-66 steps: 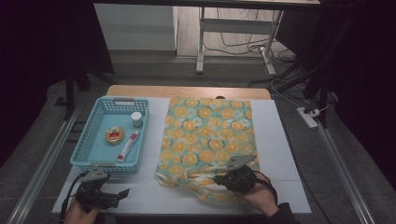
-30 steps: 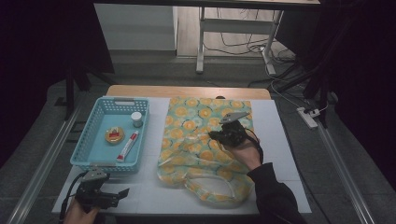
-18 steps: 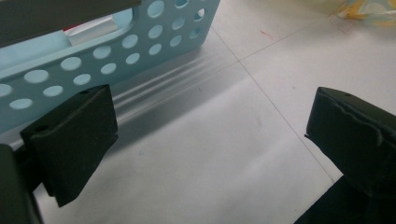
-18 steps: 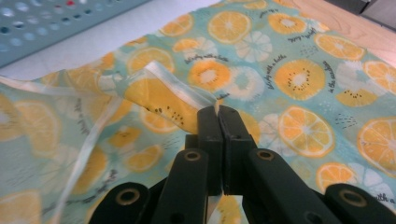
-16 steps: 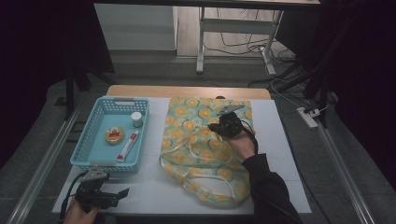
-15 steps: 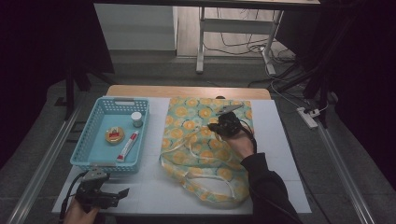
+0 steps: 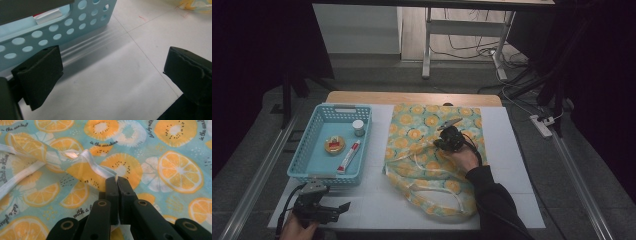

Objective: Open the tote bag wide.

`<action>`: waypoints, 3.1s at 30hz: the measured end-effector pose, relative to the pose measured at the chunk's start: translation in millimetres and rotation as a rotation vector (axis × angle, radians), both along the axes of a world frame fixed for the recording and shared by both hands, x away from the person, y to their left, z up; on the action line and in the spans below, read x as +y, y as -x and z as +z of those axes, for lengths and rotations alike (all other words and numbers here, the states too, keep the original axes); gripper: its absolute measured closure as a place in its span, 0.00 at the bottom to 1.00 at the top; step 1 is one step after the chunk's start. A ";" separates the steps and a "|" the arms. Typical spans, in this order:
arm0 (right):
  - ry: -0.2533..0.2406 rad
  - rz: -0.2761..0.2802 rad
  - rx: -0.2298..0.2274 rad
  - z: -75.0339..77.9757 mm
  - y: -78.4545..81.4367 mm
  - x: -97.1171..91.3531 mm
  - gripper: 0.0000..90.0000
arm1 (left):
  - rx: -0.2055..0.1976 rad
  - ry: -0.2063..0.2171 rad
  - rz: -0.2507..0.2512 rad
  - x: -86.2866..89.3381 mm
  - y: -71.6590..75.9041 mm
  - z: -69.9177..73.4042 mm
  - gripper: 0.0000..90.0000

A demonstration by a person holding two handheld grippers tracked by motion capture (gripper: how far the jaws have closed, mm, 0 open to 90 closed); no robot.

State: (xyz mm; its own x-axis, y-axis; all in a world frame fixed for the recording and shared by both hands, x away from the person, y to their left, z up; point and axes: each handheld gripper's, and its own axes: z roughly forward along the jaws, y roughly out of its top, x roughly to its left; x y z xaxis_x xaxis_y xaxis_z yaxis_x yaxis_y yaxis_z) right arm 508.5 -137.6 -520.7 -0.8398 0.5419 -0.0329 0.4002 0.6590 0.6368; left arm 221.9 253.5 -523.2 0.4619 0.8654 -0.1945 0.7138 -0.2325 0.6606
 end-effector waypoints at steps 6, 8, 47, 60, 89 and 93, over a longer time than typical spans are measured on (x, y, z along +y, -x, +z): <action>-0.017 -0.017 -0.012 5.1 0.3 -2.3 0.85 | -0.001 -0.001 -0.001 0.0 0.2 0.1 0.03; -0.035 -0.024 0.000 7.7 0.1 -3.3 0.78 | -0.002 -0.001 -0.001 -0.1 0.2 0.1 0.03; -0.086 0.065 0.060 40.3 63.0 -21.3 0.00 | -0.004 -0.003 0.002 -0.4 0.6 0.3 0.03; -0.062 0.127 0.058 27.1 92.5 -21.3 0.00 | -0.006 -0.003 0.002 -0.3 0.8 0.4 0.03; 0.033 0.190 0.026 2.3 103.8 -15.8 0.64 | 0.004 0.005 0.014 0.9 -0.1 0.0 0.03; 0.019 0.186 0.059 4.6 102.1 -16.0 0.78 | 0.002 0.007 0.019 1.1 0.2 0.2 0.03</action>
State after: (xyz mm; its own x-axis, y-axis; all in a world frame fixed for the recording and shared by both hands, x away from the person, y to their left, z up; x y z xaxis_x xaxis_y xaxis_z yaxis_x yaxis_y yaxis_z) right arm 406.4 -153.6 -516.1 -0.9264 0.3765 0.0103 0.3063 0.7372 0.6023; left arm 221.7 254.6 -523.1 0.4454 0.8724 -0.2014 0.7192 -0.2146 0.6608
